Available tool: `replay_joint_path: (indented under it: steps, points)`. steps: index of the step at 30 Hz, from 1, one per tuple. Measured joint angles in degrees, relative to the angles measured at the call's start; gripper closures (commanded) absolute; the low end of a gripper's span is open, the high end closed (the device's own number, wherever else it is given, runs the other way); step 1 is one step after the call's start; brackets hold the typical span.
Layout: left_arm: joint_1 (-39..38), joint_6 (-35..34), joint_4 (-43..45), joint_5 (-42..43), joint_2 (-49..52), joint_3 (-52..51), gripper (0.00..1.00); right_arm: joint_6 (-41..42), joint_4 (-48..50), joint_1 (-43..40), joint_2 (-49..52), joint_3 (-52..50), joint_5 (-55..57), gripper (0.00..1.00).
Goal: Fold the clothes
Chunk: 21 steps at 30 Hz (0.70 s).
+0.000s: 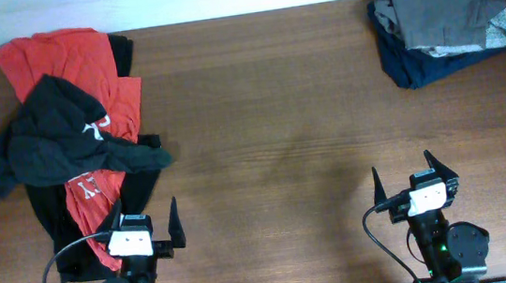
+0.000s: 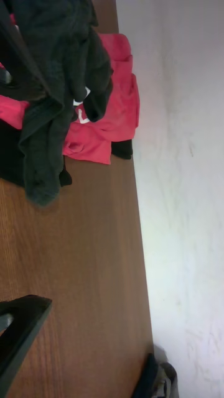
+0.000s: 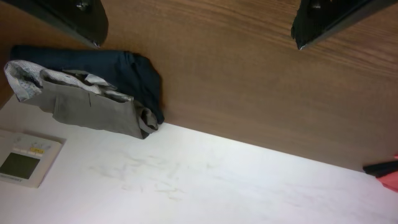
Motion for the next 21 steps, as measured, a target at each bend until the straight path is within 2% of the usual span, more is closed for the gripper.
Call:
replay_joint_path:
  steps: [14, 19, 21]
  points:
    - [0.0, 0.0, 0.2, -0.5, 0.0, 0.0, 0.01, 0.0, 2.2, 0.0, 0.0, 0.0, -0.8, 0.01]
    - [0.0, 0.0, 6.5, -1.2, 0.0, -0.2, 0.01, 0.5, 2.3, 0.0, 0.0, 0.0, -3.0, 0.01]
    - [0.0, 0.0, 5.5, -1.4, 0.0, 0.3, 0.01, 0.9, 2.2, 0.0, 0.0, 0.2, -4.0, 0.01]
